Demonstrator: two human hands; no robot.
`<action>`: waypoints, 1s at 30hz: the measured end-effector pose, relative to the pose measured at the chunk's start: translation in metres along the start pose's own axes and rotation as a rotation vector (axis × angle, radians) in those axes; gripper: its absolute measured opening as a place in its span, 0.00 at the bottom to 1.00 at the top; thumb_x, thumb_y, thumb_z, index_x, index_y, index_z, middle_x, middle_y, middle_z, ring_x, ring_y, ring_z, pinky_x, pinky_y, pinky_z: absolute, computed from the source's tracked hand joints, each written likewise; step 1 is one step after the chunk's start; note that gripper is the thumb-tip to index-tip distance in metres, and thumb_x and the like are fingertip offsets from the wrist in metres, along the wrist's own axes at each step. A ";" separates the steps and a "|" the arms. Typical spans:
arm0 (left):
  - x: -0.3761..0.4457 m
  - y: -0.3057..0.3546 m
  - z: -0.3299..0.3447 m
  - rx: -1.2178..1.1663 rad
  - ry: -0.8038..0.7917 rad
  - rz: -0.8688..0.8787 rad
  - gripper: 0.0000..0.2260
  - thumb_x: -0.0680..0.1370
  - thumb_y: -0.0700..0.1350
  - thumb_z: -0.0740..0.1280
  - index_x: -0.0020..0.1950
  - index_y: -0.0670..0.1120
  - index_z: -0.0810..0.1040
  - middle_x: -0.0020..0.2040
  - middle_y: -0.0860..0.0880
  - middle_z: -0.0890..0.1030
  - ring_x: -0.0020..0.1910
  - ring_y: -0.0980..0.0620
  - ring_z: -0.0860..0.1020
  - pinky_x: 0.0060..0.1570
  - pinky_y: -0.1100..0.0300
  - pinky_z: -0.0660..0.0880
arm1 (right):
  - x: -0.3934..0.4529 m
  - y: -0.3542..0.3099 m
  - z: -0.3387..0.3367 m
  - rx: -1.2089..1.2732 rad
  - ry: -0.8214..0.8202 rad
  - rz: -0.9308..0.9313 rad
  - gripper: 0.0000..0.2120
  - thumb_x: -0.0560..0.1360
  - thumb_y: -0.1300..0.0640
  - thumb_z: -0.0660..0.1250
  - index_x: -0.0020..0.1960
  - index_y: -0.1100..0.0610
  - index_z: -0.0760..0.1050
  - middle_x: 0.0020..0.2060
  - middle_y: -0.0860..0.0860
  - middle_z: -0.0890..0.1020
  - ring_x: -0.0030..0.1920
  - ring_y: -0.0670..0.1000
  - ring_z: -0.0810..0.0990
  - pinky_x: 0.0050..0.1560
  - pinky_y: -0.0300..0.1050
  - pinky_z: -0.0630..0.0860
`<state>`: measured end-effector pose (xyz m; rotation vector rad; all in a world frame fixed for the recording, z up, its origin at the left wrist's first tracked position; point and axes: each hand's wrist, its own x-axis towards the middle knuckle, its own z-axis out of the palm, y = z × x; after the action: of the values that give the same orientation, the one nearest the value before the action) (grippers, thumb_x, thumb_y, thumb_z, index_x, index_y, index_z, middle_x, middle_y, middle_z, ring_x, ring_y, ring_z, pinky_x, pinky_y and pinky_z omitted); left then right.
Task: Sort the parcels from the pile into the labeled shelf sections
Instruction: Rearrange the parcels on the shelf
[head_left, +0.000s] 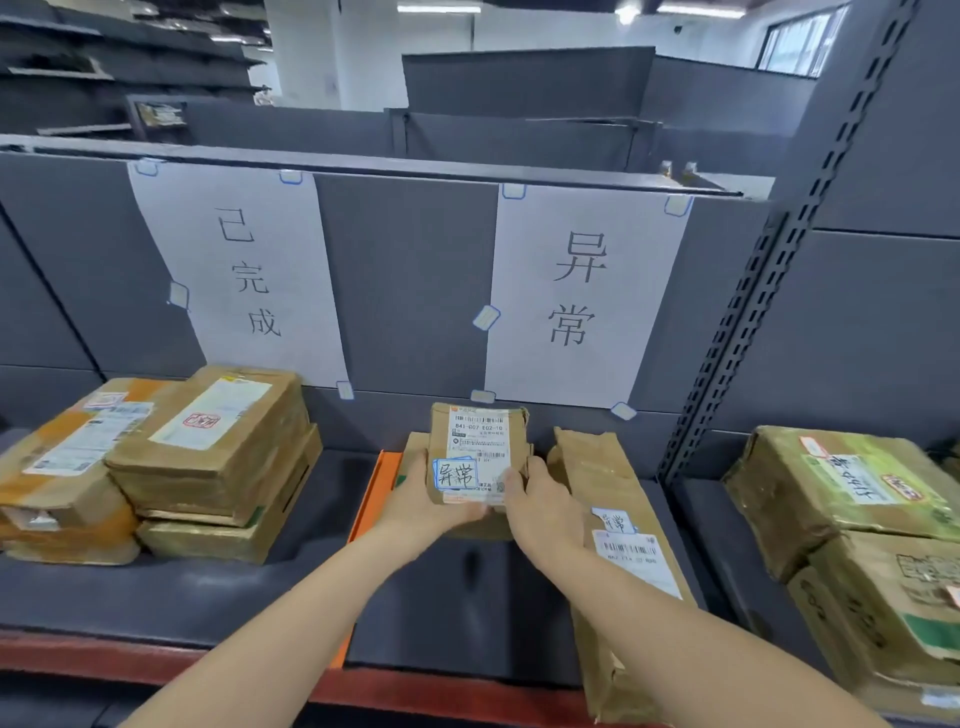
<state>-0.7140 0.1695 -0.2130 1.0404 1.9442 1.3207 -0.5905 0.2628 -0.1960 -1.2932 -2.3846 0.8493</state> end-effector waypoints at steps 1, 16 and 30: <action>0.005 -0.004 -0.004 -0.001 0.005 -0.011 0.26 0.68 0.43 0.79 0.60 0.59 0.72 0.57 0.60 0.81 0.54 0.63 0.79 0.51 0.66 0.77 | 0.005 -0.003 0.004 0.004 0.007 0.013 0.16 0.83 0.48 0.50 0.61 0.57 0.68 0.53 0.56 0.81 0.52 0.59 0.79 0.50 0.50 0.72; 0.061 -0.041 -0.037 0.102 -0.038 -0.160 0.29 0.68 0.54 0.78 0.63 0.55 0.68 0.48 0.67 0.76 0.45 0.70 0.73 0.37 0.74 0.68 | 0.051 -0.029 0.041 -0.015 0.007 0.152 0.16 0.83 0.48 0.52 0.58 0.58 0.70 0.55 0.57 0.80 0.56 0.61 0.77 0.49 0.49 0.69; 0.100 -0.079 -0.033 0.291 -0.206 -0.209 0.49 0.50 0.79 0.69 0.68 0.64 0.64 0.61 0.64 0.76 0.55 0.60 0.78 0.55 0.53 0.79 | 0.074 -0.021 0.048 -0.019 -0.082 0.210 0.16 0.83 0.47 0.53 0.59 0.58 0.71 0.55 0.58 0.81 0.55 0.60 0.78 0.51 0.49 0.73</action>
<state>-0.8171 0.2207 -0.2772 1.0282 2.0591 0.8014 -0.6692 0.2987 -0.2217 -1.5666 -2.3521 0.9573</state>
